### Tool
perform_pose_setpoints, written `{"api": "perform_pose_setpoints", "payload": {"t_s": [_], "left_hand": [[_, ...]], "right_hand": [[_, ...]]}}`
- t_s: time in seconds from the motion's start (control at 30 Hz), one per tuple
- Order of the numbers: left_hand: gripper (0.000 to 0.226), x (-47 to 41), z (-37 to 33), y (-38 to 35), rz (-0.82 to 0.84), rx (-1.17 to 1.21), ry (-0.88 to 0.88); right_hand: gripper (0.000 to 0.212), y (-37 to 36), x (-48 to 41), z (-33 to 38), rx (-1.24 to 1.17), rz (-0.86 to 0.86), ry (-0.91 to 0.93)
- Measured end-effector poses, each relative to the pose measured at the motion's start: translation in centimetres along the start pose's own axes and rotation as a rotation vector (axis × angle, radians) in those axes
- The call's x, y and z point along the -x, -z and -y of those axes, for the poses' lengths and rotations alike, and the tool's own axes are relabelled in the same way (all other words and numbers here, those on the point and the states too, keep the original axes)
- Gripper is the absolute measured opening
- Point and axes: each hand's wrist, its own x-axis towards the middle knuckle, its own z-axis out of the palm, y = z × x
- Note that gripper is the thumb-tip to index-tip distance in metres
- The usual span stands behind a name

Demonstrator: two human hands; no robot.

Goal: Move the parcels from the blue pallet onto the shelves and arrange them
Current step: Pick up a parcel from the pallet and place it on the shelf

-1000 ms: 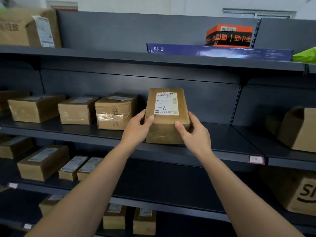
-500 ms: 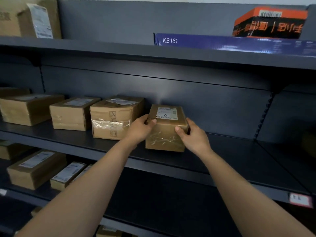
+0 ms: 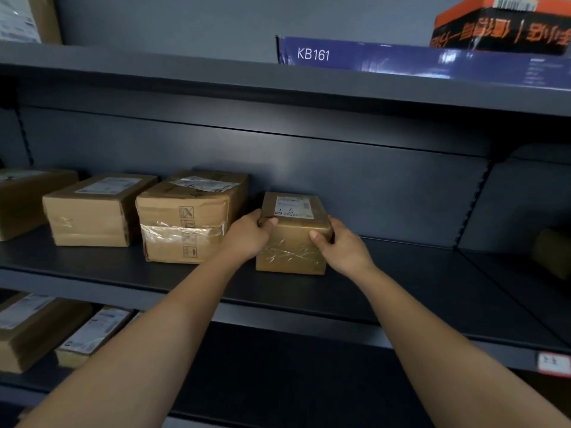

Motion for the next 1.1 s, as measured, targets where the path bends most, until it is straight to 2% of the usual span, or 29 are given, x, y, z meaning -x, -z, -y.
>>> {"api": "perform_pose_setpoints", "payload": {"t_s": [0.17, 0.23, 0.33, 0.43, 0.7, 1.1], "left_hand": [[0.048, -0.2, -0.1, 0.4, -0.075, -0.293, -0.186], [0.052, -0.1, -0.2, 0.5, -0.106, -0.424, -0.25], [0.053, 0.5, -0.7, 0.2, -0.131, -0.57, -0.373], [0.05, 1.4, -1.6, -0.3, -0.119, -0.646, -0.484], [0.048, 5.3, -5.0, -4.0, 0.006, -0.683, -0.718], [0.044, 15.5, -9.5, -13.6, 0.257, -0.592, -1.0]], "right_hand": [[0.052, 0.4, 0.8, 0.3, 0.085, -0.007, -0.001], [0.057, 0.9, 1.3, 0.2, 0.142, -0.02, -0.003], [0.069, 1.9, 2.6, 0.2, 0.261, -0.082, -0.024], [0.066, 3.3, 4.5, 0.1, 0.383, -0.171, -0.02], [0.066, 7.7, 12.2, -2.1, 0.575, -0.264, -0.142], [0.067, 13.9, 28.2, -6.9, 0.77, -0.263, -0.496]]}}
